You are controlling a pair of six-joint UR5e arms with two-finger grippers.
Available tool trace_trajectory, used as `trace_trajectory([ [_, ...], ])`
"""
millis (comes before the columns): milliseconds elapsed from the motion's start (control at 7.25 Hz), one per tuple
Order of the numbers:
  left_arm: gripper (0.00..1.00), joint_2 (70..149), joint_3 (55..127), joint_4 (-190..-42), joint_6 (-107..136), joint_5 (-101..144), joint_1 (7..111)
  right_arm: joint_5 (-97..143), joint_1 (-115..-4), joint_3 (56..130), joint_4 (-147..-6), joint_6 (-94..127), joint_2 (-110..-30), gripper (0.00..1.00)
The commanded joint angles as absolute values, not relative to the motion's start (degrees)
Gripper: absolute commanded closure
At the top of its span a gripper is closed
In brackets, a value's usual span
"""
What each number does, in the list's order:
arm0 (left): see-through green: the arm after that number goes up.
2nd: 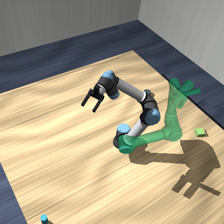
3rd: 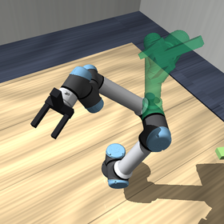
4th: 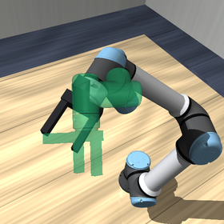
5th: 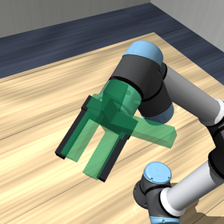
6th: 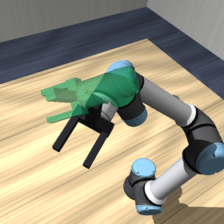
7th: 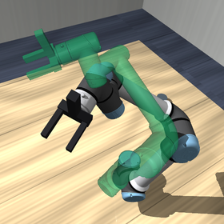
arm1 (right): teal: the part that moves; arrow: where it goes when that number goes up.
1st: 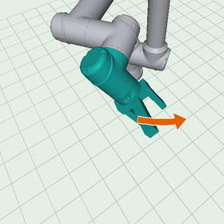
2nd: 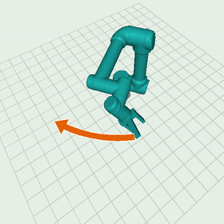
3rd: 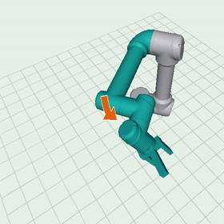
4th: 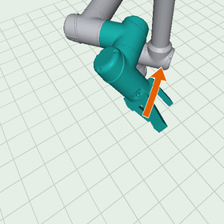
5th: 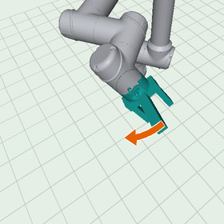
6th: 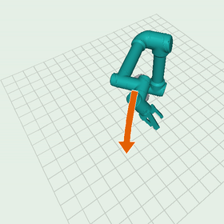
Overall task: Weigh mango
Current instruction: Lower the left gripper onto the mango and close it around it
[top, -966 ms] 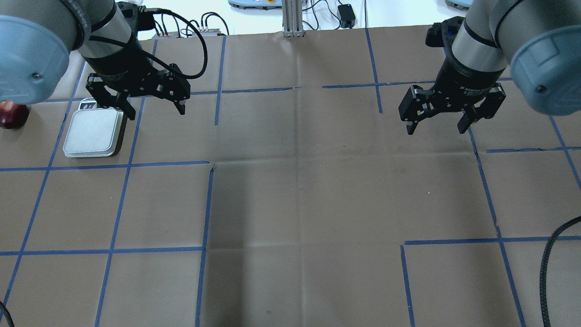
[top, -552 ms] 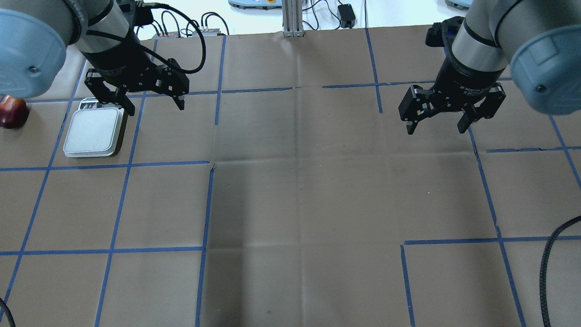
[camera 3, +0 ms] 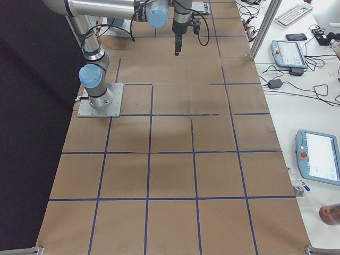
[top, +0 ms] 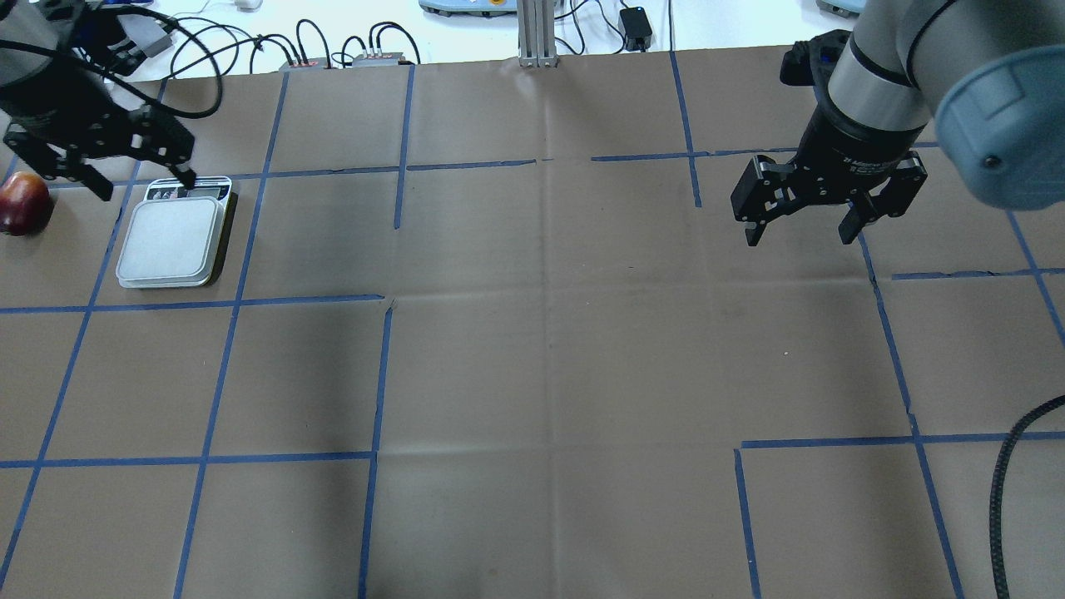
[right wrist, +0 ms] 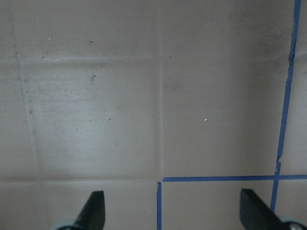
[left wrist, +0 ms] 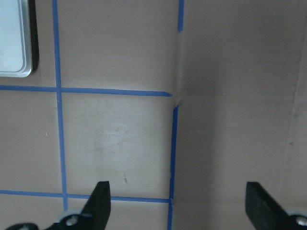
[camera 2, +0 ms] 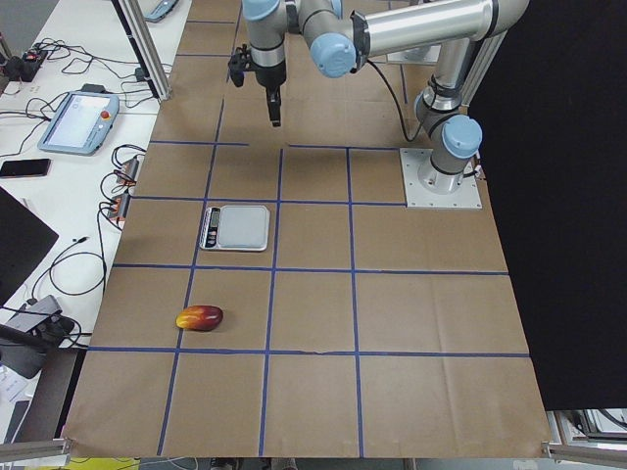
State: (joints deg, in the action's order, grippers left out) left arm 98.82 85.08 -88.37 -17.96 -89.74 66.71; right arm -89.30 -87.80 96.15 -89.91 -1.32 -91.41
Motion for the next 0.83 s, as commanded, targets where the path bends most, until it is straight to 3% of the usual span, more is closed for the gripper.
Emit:
trace_trajectory([
  [0,0.00,109.3,76.1,-86.4,-32.0,-89.6,54.0,-89.3,-87.8,96.2,-89.9,-1.3,-91.4,0.00],
  [414,0.00,128.0,55.0,-86.9,-44.1,-89.7,48.0,-89.3,-87.8,96.2,-89.9,-1.3,-91.4,0.00],
  [690,0.00,136.5,46.4,-87.0,-48.0,-89.6,46.6,-89.3,-87.8,96.2,-89.9,-1.3,-91.4,0.00],
])
